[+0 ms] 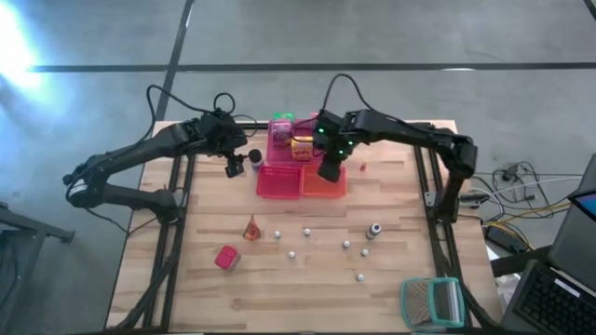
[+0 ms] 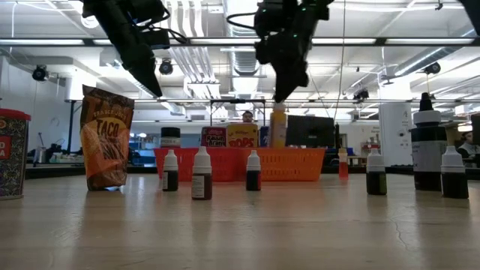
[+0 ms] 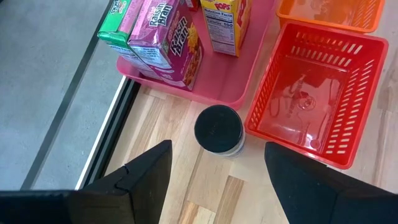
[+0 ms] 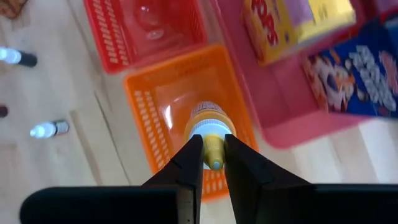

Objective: Pick & Place Kitchen Items
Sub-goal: Put the large yellow food coloring bottle into the orange bin

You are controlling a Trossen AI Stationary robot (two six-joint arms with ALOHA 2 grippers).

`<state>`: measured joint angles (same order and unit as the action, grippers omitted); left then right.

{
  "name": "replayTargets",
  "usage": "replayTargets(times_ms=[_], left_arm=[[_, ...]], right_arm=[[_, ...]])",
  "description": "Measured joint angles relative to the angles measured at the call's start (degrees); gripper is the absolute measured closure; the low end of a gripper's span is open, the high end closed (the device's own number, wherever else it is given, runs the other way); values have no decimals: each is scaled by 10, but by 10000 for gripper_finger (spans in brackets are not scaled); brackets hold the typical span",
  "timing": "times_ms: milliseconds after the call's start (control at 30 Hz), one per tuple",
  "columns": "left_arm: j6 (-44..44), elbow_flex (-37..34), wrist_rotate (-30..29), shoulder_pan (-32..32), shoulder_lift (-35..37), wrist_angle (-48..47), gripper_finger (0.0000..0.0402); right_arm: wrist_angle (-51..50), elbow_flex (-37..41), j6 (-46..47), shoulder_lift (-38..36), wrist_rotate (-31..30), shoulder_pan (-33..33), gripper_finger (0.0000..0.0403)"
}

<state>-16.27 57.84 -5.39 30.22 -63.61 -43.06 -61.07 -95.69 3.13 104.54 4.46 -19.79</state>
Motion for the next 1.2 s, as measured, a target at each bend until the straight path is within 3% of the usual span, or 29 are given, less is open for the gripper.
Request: replayTargets(times_ms=[400, 800, 1200], left_arm=[[0, 0, 0, 0, 0, 0, 140], [0, 0, 0, 0, 0, 0, 140], [0, 0, 0, 0, 0, 0, 140]], right_arm=[[-7, -94, -33, 109, 3, 0, 358], [5, -96, -48, 149, 6, 0, 361], [6, -91, -44, 148, 7, 0, 293]])
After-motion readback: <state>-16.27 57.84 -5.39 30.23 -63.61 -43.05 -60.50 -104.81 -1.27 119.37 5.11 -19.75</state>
